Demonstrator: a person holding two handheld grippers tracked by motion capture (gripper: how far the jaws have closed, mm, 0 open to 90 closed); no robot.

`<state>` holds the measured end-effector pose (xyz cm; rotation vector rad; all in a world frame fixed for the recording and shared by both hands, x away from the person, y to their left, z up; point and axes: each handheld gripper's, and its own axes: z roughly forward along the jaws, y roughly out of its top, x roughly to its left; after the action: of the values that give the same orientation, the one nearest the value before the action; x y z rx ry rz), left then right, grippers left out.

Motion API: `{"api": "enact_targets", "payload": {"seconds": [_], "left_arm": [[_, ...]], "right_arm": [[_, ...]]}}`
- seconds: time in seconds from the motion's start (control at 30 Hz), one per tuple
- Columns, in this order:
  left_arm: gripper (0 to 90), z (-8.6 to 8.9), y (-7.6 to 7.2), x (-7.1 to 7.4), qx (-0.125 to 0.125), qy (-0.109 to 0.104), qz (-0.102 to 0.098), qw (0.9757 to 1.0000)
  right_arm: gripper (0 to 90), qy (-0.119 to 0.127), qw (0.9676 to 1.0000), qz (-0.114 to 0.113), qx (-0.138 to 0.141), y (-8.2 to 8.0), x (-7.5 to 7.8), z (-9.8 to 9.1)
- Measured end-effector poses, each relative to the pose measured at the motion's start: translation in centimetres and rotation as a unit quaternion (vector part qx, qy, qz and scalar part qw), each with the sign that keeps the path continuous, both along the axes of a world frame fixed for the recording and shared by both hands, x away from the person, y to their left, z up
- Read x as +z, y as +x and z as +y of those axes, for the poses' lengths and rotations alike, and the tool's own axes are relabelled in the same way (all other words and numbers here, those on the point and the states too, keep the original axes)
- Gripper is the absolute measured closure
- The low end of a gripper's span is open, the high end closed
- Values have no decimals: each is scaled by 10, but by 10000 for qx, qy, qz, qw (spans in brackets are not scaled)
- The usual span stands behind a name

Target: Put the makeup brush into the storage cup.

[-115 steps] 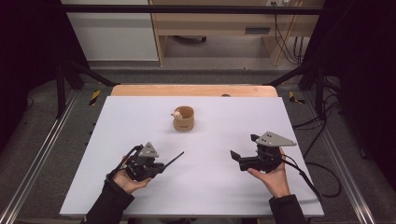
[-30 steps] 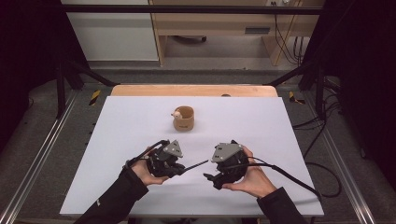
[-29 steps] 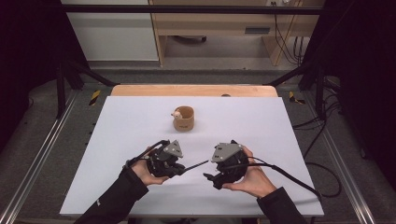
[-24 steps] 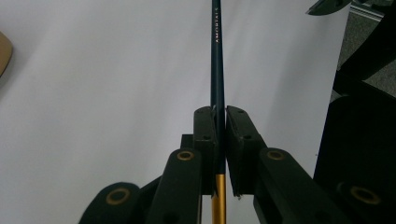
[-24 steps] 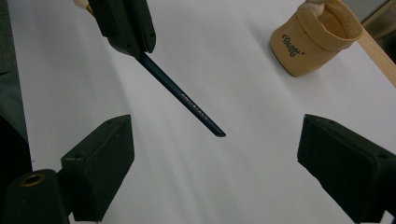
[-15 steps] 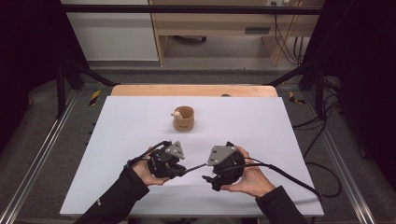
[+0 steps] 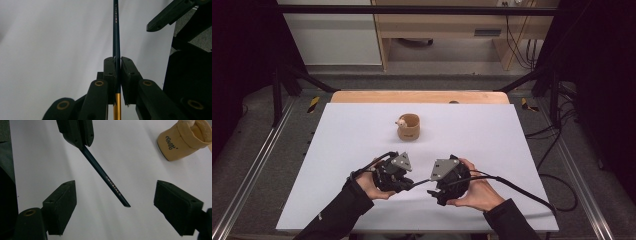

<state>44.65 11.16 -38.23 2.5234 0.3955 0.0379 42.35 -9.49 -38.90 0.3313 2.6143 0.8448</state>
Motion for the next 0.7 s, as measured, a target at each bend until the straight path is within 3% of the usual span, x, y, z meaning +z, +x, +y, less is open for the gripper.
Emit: {"api": "enact_targets", "payload": {"seconds": [0.7], "left_arm": [[830,-12,-2,2,-48,36,51,10000]], "right_arm": [[381,-254,9992,-80,288,1,-8,4]]}}
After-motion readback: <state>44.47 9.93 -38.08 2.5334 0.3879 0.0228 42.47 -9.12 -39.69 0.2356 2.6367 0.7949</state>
